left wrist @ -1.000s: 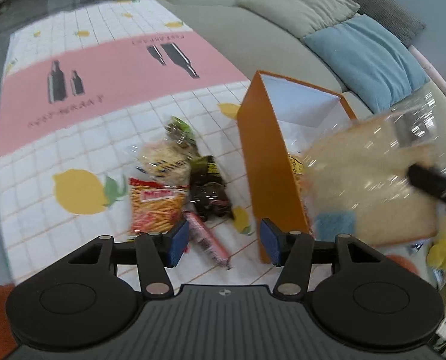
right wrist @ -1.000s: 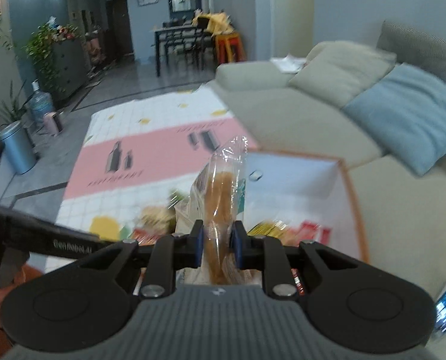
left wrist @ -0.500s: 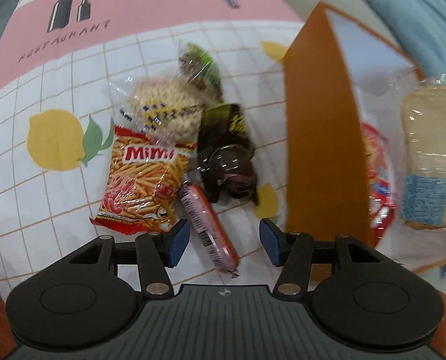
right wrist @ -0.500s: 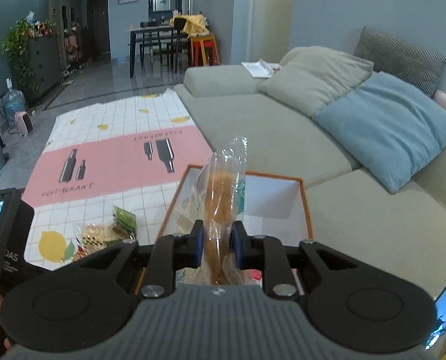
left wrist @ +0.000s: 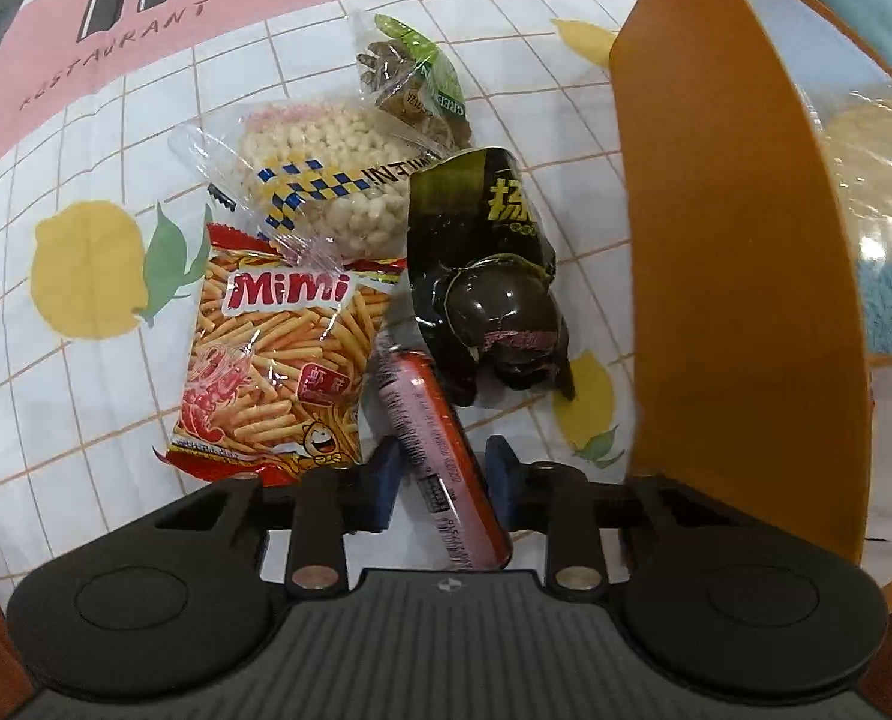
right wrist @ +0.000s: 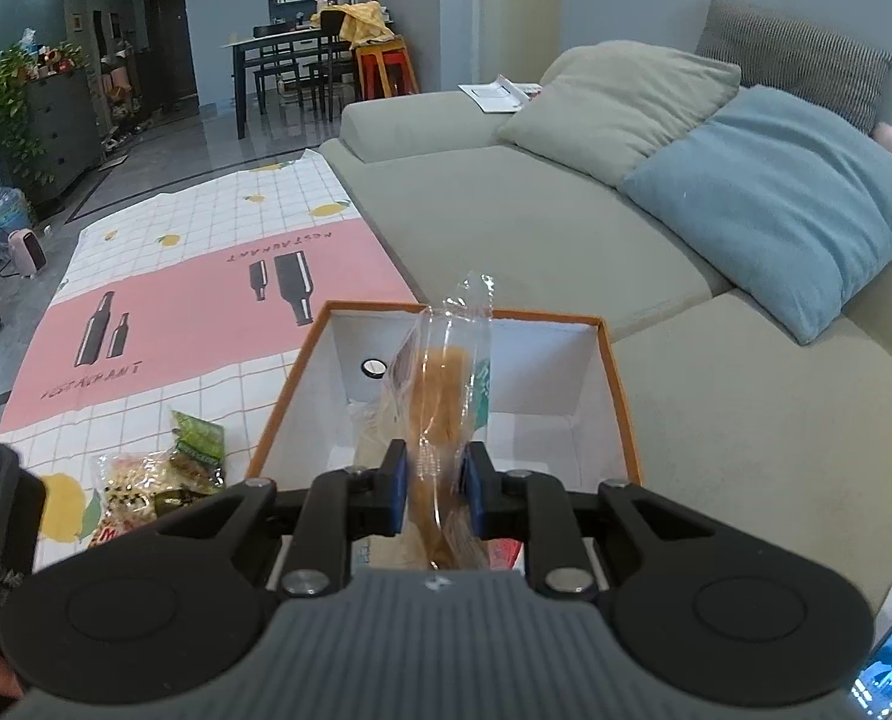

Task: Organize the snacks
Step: 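Lift the bread bag with the right tool while the left tool grasps the pink sausage, then lower the bread bag into the box with the right tool while the left tool drops the sausage in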

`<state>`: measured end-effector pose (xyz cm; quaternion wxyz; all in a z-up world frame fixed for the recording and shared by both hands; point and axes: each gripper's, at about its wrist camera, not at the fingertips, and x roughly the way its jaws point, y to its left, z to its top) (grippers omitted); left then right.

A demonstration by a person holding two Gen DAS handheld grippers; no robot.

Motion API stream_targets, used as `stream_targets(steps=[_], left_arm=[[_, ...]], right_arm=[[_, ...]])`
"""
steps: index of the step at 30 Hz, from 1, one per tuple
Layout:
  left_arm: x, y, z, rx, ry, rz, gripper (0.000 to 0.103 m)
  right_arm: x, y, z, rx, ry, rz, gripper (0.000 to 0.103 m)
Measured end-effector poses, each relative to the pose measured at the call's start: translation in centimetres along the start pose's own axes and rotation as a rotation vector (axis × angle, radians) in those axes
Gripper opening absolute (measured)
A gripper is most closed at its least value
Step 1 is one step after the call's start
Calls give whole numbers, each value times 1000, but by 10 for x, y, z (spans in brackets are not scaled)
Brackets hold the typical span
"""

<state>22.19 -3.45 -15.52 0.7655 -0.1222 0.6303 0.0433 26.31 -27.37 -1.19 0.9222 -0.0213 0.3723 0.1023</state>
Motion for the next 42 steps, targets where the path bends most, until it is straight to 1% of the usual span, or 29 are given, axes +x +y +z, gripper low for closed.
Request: stream_targets(steps=[4, 6, 11, 15, 18, 21, 23, 26, 27, 31, 35, 39, 41, 42], left_arm=[[-9, 5, -3, 9, -4, -34, 28], [-23, 7, -5, 20, -27, -55, 25], [-62, 5, -2, 30, -99, -122, 25], [-95, -4, 11, 50, -181, -177, 25], [-121, -17, 27, 81, -248, -225, 25], [-142, -32, 41, 118, -316, -253, 25], [-149, -39, 51, 132, -340, -274, 25], [-154, -54, 64, 165, -366, -293, 25], [-150, -58, 69, 180, -374, -293, 25], [-137, -78, 88, 229, -362, -300, 25], [-123, -93, 97, 279, -330, -280, 25], [-111, -104, 106, 303, -292, -273, 25], [-105, -110, 110, 324, -284, -247, 25], [-102, -112, 111, 338, -281, -233, 25]], right_arm=[[9, -2, -1, -2, 10, 10, 18], [12, -3, 0, 0, 16, 15, 18], [16, -7, 4, 2, 9, 19, 18], [15, -8, 10, 0, -9, 18, 17], [17, -18, 17, 42, -32, 11, 17], [23, -31, 25, 109, -63, 8, 17], [29, -39, 30, 155, -80, 2, 17], [45, -44, 35, 171, -89, -9, 17], [51, -44, 35, 173, -84, -9, 17], [82, -53, 31, 229, -18, 19, 17], [103, -60, 22, 268, 29, 8, 17], [119, -61, 20, 216, 75, -27, 18], [123, -60, 17, 172, 96, -50, 19], [124, -58, 17, 140, 94, -53, 22]])
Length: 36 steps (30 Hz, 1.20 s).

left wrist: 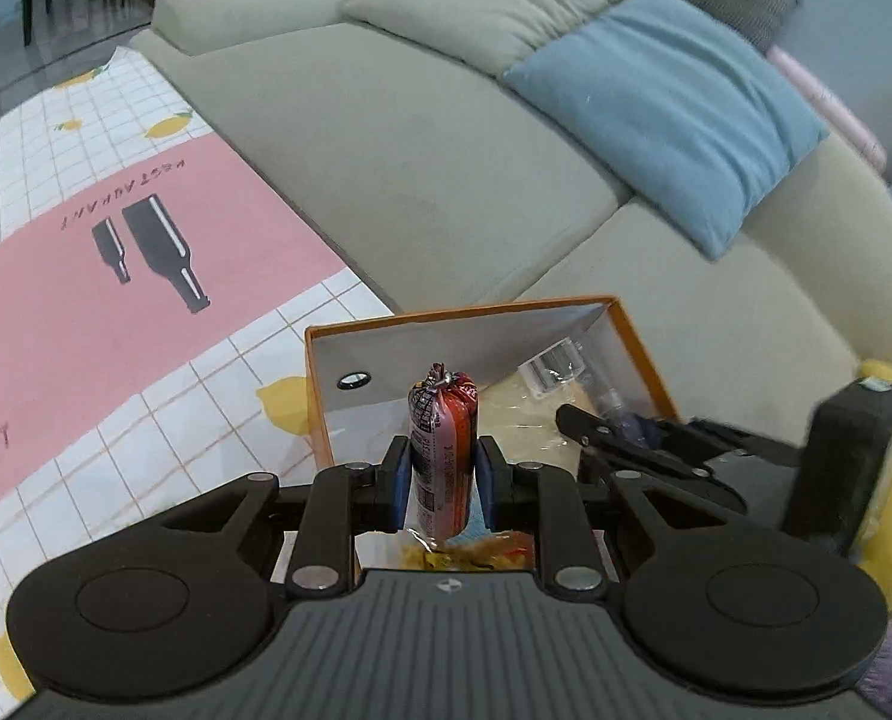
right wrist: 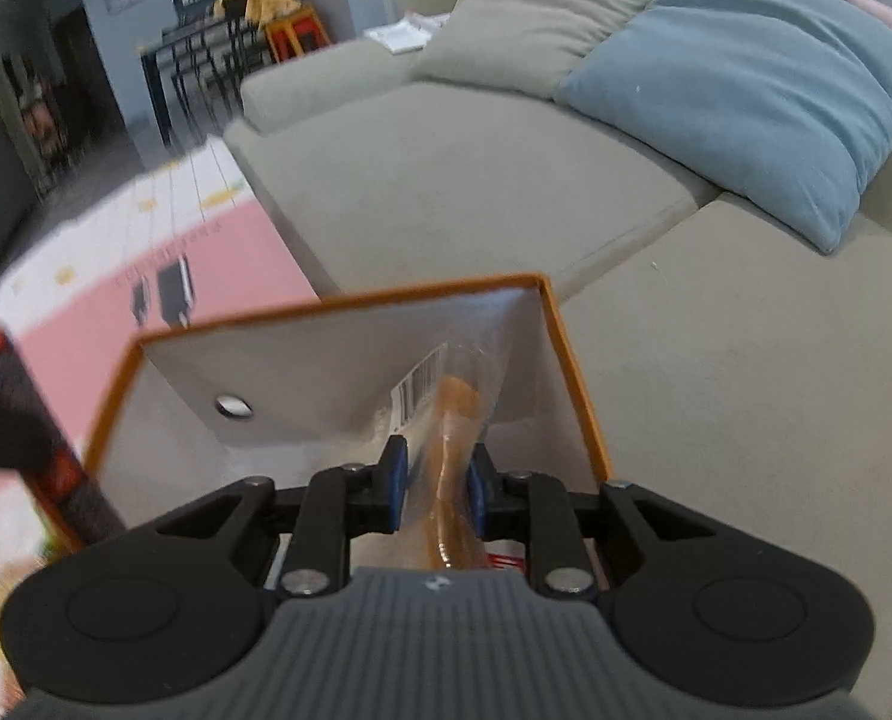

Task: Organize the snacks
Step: 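Lower the bread bag into the box with the right tool while the left tool drops the sausage in, then move both tools back over the remaining snacks on the table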

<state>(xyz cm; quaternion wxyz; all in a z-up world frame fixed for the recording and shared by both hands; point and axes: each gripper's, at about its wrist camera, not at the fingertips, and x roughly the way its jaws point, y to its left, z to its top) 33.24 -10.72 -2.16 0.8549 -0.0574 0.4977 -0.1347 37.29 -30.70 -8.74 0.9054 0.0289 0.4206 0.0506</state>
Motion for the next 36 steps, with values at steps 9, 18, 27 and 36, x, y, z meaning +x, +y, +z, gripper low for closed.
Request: stream_targets(steps=[9, 18, 27, 36], left_arm=[[30, -7, 3, 52, 68, 45, 25], [51, -10, -2, 78, 142, 88, 25], [37, -11, -1, 75, 140, 91, 40], [-29, -12, -11, 56, 52, 41, 48]], right_arm=[[-20, 16, -6, -233, -72, -124, 34], [-40, 14, -17, -200, -46, -60, 35], [-52, 24, -25, -194, -22, -40, 35], [-82, 40, -22, -186, -40, -14, 38]])
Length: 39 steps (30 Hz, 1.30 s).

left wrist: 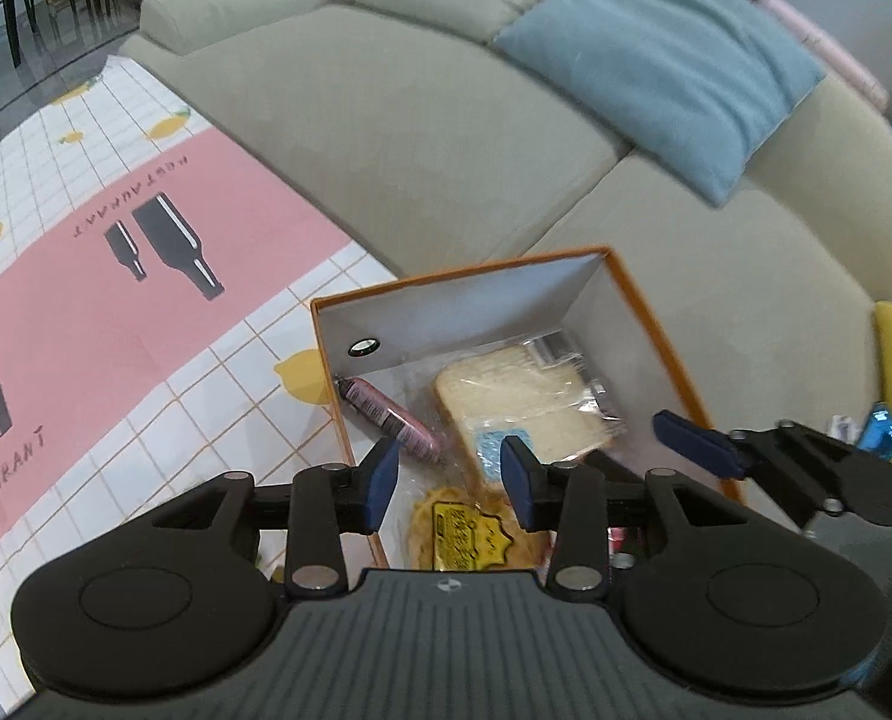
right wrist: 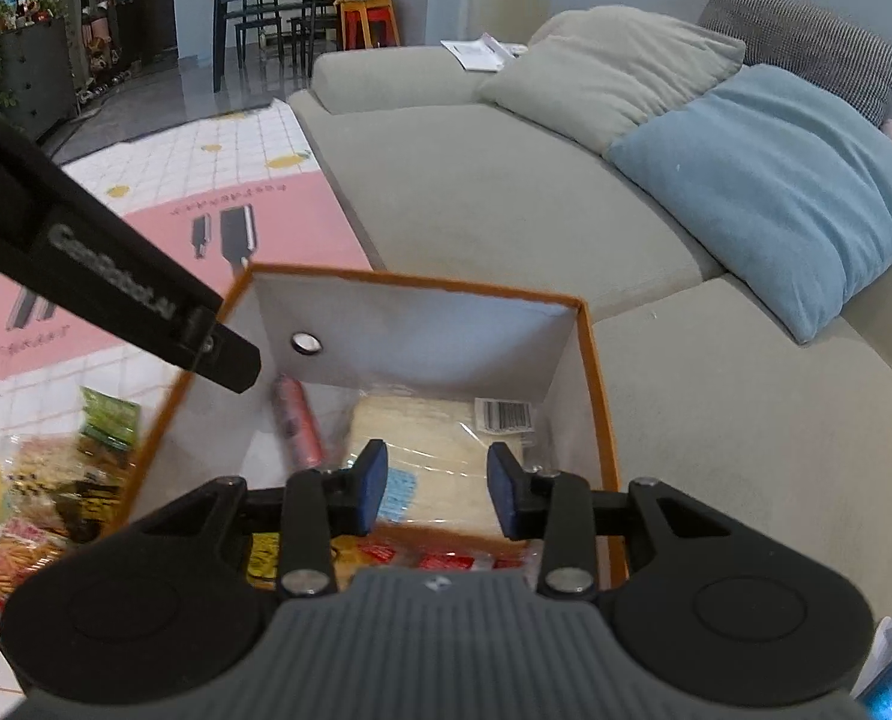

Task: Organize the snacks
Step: 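Move both tools back over the remaining snacks on the table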

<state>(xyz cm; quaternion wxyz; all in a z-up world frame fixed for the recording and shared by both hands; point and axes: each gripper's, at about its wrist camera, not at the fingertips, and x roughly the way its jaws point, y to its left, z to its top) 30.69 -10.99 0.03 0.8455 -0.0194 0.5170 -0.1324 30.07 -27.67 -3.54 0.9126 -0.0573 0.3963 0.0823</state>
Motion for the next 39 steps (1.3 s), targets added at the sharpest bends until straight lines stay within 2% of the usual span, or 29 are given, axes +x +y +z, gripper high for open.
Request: stream_targets(steps=[3, 11, 13, 19, 21, 24, 27, 30, 36, 39], left_arm=[[-31, 0, -10, -5, -53, -23, 53], [-100, 6, -55, -19, -170, -55, 55], [-113, 9, -69, -21, -185, -57, 56], [-138, 33, -115, -85, -192, -34, 62], [-140, 45, -131, -120, -181, -22, 66], [-135, 62, -154, -170, -148, 6, 68], [-122, 80, -177, -202, -98, 60, 68], [-107, 100, -196, -234, -41, 119, 68], [-89, 145, -227, -293, -19, 144, 68], [-78, 160, -236, -324, -28, 123, 68]], right_arm=[[-21, 9, 2, 21, -24, 20, 41], [-82, 34, -14, 97, -94, 98, 45], [-98, 41, -22, 114, -100, 119, 50], [-129, 70, -48, 107, -82, 163, 53], [-134, 80, -57, 108, -69, 186, 53], [-138, 97, -70, 112, -58, 230, 54], [-135, 116, -84, 131, -48, 266, 54], [-127, 138, -96, 121, -33, 258, 54], [-107, 177, -108, 23, -17, 252, 54], [-96, 193, -110, -15, -24, 239, 53]])
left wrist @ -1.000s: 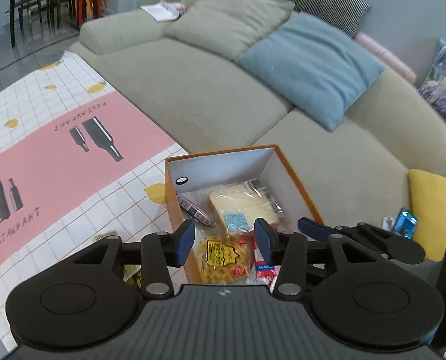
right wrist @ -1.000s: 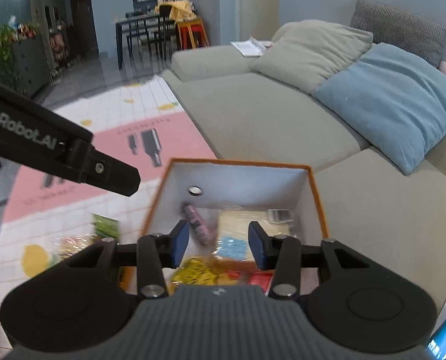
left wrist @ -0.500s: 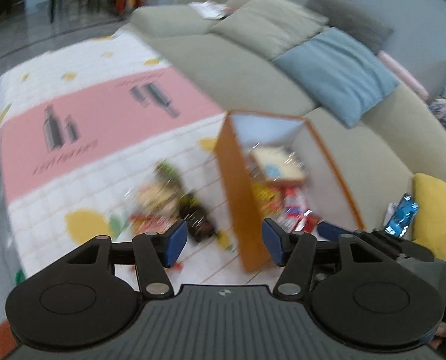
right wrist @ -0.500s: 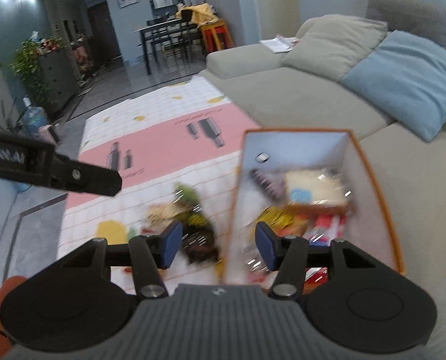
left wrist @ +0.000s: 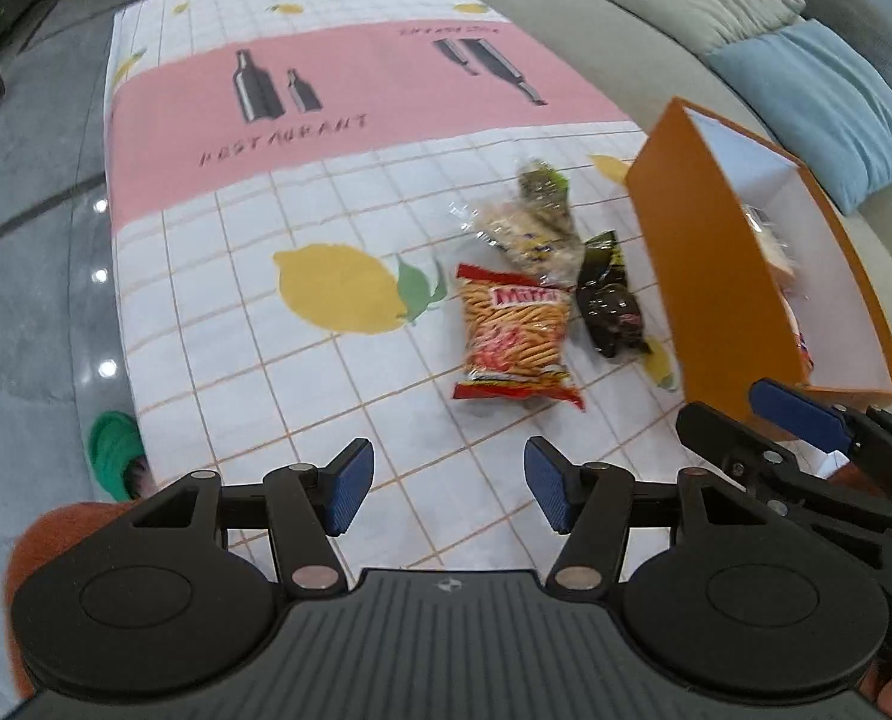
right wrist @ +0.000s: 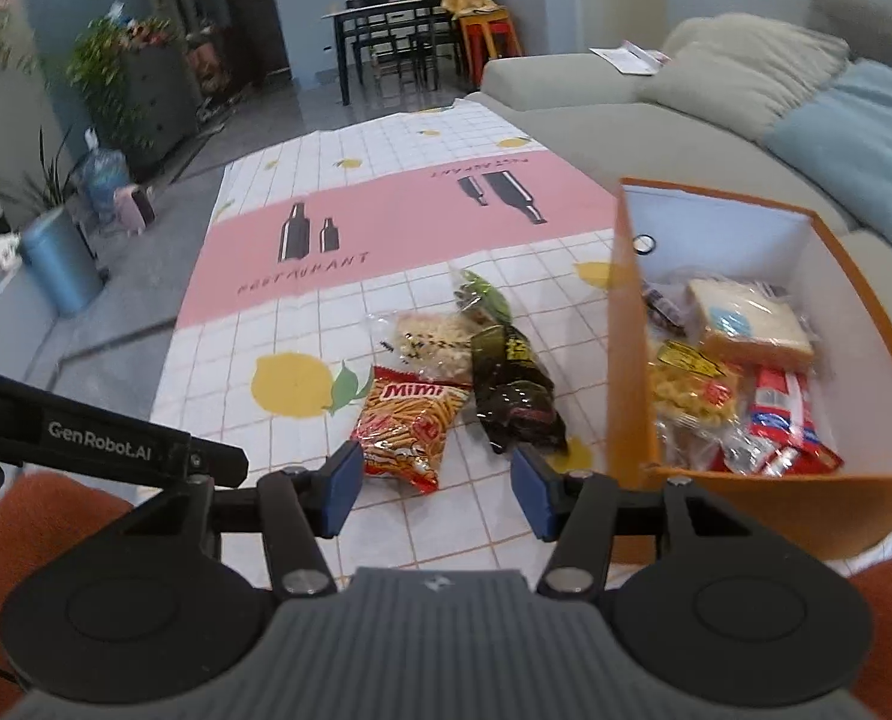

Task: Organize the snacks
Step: 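Move both tools back over the remaining snacks on the table, then grasp the dark brown snack bag with the right tool while the left tool grasps the Mimi chip bag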

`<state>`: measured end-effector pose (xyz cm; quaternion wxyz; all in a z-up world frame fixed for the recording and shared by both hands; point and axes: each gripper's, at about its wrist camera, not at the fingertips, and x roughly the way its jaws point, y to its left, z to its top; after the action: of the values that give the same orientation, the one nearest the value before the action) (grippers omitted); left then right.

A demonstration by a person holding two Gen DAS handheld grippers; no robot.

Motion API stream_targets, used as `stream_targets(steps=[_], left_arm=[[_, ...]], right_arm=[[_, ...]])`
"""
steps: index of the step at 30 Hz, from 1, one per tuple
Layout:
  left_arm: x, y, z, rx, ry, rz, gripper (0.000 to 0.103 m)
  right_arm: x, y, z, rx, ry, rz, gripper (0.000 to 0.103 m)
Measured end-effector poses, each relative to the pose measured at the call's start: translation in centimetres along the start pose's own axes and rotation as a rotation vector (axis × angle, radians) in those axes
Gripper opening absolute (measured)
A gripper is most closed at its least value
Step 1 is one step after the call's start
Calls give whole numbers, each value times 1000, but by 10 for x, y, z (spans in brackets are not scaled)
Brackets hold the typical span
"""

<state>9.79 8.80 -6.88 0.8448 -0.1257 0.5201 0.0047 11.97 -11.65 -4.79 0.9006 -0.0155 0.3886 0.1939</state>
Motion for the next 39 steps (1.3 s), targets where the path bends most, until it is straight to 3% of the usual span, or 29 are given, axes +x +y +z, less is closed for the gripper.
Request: stream_targets(steps=[12, 24, 28, 31, 33, 39], left_arm=[[19, 36, -6, -139, -55, -90, 68], [45, 32, 10, -135, -47, -136, 68], [52, 19, 20, -93, -49, -161, 68], [61, 8, 28, -75, -46, -171, 81], [69, 2, 34, -75, -30, -187, 82], [95, -18, 46, -26, 34, -139, 82]], right_arm=[[50, 27, -13, -126, 32, -40, 46], [81, 15, -3, -97, 50, -23, 40], [94, 11, 3, -133, 44, -126, 39], [103, 5, 4, -178, 49, -165, 38], [107, 2, 4, -210, 50, -195, 38], [115, -2, -3, -290, 35, -237, 38]])
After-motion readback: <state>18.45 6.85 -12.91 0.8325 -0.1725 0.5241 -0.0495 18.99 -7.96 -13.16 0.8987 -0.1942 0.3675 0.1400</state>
